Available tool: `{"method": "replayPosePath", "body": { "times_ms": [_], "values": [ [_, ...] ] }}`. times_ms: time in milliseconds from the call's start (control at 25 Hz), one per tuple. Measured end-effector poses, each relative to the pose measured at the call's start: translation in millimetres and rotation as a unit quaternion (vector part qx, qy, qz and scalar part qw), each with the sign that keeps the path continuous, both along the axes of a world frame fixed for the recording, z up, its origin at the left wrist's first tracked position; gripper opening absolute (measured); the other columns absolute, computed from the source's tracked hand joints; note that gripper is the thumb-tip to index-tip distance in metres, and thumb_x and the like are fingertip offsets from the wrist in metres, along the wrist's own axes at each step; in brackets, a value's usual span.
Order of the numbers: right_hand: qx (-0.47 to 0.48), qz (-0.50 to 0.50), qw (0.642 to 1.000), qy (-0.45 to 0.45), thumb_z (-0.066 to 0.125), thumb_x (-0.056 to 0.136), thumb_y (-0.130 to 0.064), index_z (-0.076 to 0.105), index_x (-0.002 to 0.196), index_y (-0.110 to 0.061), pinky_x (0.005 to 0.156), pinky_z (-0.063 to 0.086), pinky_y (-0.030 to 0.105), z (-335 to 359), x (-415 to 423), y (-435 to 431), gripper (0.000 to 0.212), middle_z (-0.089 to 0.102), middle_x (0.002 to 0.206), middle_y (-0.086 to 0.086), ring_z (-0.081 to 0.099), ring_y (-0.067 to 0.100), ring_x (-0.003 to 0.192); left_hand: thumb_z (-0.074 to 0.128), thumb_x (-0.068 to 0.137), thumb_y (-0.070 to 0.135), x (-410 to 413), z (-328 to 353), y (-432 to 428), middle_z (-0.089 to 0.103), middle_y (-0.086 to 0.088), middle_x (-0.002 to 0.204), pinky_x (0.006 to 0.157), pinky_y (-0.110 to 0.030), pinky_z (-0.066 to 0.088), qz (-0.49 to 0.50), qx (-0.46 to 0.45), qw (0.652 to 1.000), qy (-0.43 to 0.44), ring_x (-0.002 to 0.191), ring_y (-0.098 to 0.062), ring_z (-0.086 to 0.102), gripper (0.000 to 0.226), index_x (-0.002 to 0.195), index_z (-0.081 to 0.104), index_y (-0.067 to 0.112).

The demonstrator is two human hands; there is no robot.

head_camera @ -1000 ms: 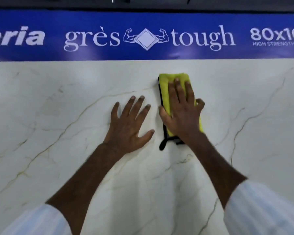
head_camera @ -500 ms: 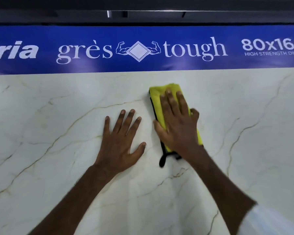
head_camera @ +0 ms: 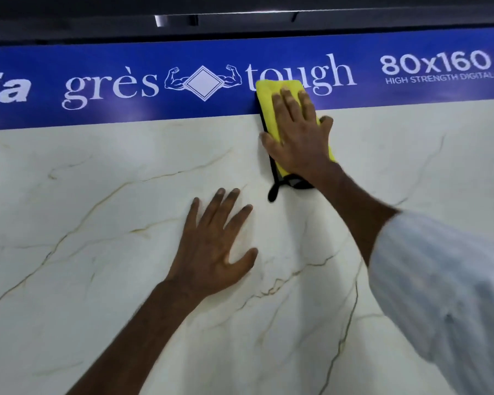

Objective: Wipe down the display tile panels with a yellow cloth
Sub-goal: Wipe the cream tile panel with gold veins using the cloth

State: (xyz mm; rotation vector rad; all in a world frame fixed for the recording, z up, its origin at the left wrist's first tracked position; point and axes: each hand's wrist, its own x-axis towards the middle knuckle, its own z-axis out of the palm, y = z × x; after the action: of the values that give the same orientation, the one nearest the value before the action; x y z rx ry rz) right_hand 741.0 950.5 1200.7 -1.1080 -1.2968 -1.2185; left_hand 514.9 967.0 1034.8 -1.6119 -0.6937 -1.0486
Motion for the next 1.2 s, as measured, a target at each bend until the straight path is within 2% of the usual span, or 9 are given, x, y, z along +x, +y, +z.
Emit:
{"method": "replayPosePath", "body": {
  "times_ms": [120, 280, 360, 560, 680, 800, 960, 1080, 1200],
  "values": [
    [0.051, 0.017, 0.999, -0.005, 0.036, 0.096, -0.059, 0.035, 0.161, -0.015, 0.093, 0.041, 0.058, -79.9, 10.3, 8.6, 0.078, 0.031, 0.169, 0.009, 0.027, 0.035, 0.156, 0.044, 0.098, 0.057, -1.6, -13.1, 14.0, 0.024, -0.01, 0.172, 0.122, -0.067, 0.019, 0.039, 0.045, 0.998, 0.001, 0.159, -0.031, 0.02, 0.073, 0.16, 0.041, 0.017],
    [0.03, 0.019, 0.998, -0.049, 0.04, 0.096, -0.059, 0.031, 0.163, -0.019, 0.095, 0.037, 0.055, -162.3, 17.3, 1.0, 0.079, 0.022, 0.173, 0.004, 0.02, 0.031, 0.159, 0.044, 0.098, 0.057, -0.9, -8.5, 16.3, 0.027, -0.012, 0.17, 0.122, -0.068, 0.019, 0.036, 0.071, 0.997, 0.002, 0.158, -0.033, 0.024, 0.074, 0.159, 0.043, 0.015],
    [0.021, 0.011, 0.998, -0.053, 0.039, 0.095, -0.06, 0.03, 0.164, -0.019, 0.095, 0.038, 0.056, -155.6, 16.2, -1.2, 0.08, 0.021, 0.173, 0.004, 0.02, 0.032, 0.159, 0.042, 0.099, 0.057, -2.3, -10.5, 16.8, 0.025, -0.013, 0.171, 0.123, -0.067, 0.018, 0.032, 0.065, 0.997, 0.003, 0.158, -0.033, 0.023, 0.074, 0.159, 0.041, 0.014],
    [0.005, -0.014, 1.0, 0.0, 0.033, 0.096, -0.064, 0.027, 0.165, -0.019, 0.099, 0.038, 0.057, -65.3, 5.7, 1.7, 0.082, 0.023, 0.172, 0.006, 0.02, 0.032, 0.158, 0.038, 0.103, 0.057, -2.6, -10.7, 17.9, 0.021, -0.013, 0.172, 0.124, -0.067, 0.015, 0.035, 0.053, 0.998, 0.008, 0.16, -0.033, 0.018, 0.073, 0.162, 0.035, 0.015],
    [0.016, -0.007, 1.0, 0.005, 0.035, 0.098, -0.062, 0.027, 0.164, -0.018, 0.098, 0.039, 0.056, -72.4, 6.9, 2.3, 0.081, 0.022, 0.172, 0.007, 0.02, 0.033, 0.158, 0.037, 0.103, 0.057, -4.5, -9.7, 18.0, 0.02, -0.013, 0.172, 0.124, -0.067, 0.014, 0.036, 0.044, 0.998, 0.013, 0.16, -0.033, 0.018, 0.073, 0.163, 0.033, 0.015],
    [0.041, -0.02, 0.999, 0.007, 0.041, 0.098, -0.06, 0.031, 0.163, -0.018, 0.092, 0.04, 0.05, -155.0, 12.6, 2.4, 0.078, 0.026, 0.171, 0.007, 0.022, 0.031, 0.158, 0.042, 0.102, 0.054, -5.4, -10.2, 16.1, 0.028, -0.013, 0.169, 0.123, -0.066, 0.017, -0.005, 0.04, 0.999, 0.024, 0.157, -0.034, 0.026, 0.068, 0.157, 0.044, 0.015],
    [0.013, -0.028, 1.0, 0.008, 0.051, 0.099, -0.054, 0.034, 0.162, -0.013, 0.096, 0.038, 0.053, -312.2, 11.1, -8.3, 0.076, 0.027, 0.17, 0.013, 0.024, 0.036, 0.157, 0.048, 0.105, 0.039, -7.6, -53.6, -7.9, 0.034, -0.018, 0.166, 0.123, -0.057, 0.025, -0.163, 0.014, 0.986, -0.043, 0.152, -0.032, 0.037, 0.053, 0.15, 0.053, 0.01],
    [-0.051, -0.029, 0.998, -0.018, 0.056, 0.097, -0.05, 0.029, 0.162, -0.014, 0.1, 0.04, 0.059, -444.8, 7.9, -14.6, 0.08, 0.022, 0.171, 0.013, 0.027, 0.042, 0.155, 0.051, 0.1, 0.044, 0.1, -146.1, -25.2, 0.03, -0.018, 0.167, 0.124, -0.058, 0.02, -0.151, -0.028, 0.987, -0.054, 0.155, -0.034, 0.032, 0.062, 0.152, 0.051, 0.011],
    [-0.075, -0.042, 0.996, -0.004, 0.064, 0.088, -0.049, 0.032, 0.159, -0.015, 0.098, 0.041, 0.06, -512.2, -6.3, -16.5, 0.085, 0.017, 0.173, 0.009, 0.033, 0.043, 0.151, 0.065, 0.089, 0.05, 3.8, -215.5, -16.4, 0.03, -0.014, 0.169, 0.125, -0.061, 0.017, -0.075, -0.071, 0.994, 0.03, 0.157, -0.033, 0.026, 0.076, 0.154, 0.049, 0.014]
  ]
}}
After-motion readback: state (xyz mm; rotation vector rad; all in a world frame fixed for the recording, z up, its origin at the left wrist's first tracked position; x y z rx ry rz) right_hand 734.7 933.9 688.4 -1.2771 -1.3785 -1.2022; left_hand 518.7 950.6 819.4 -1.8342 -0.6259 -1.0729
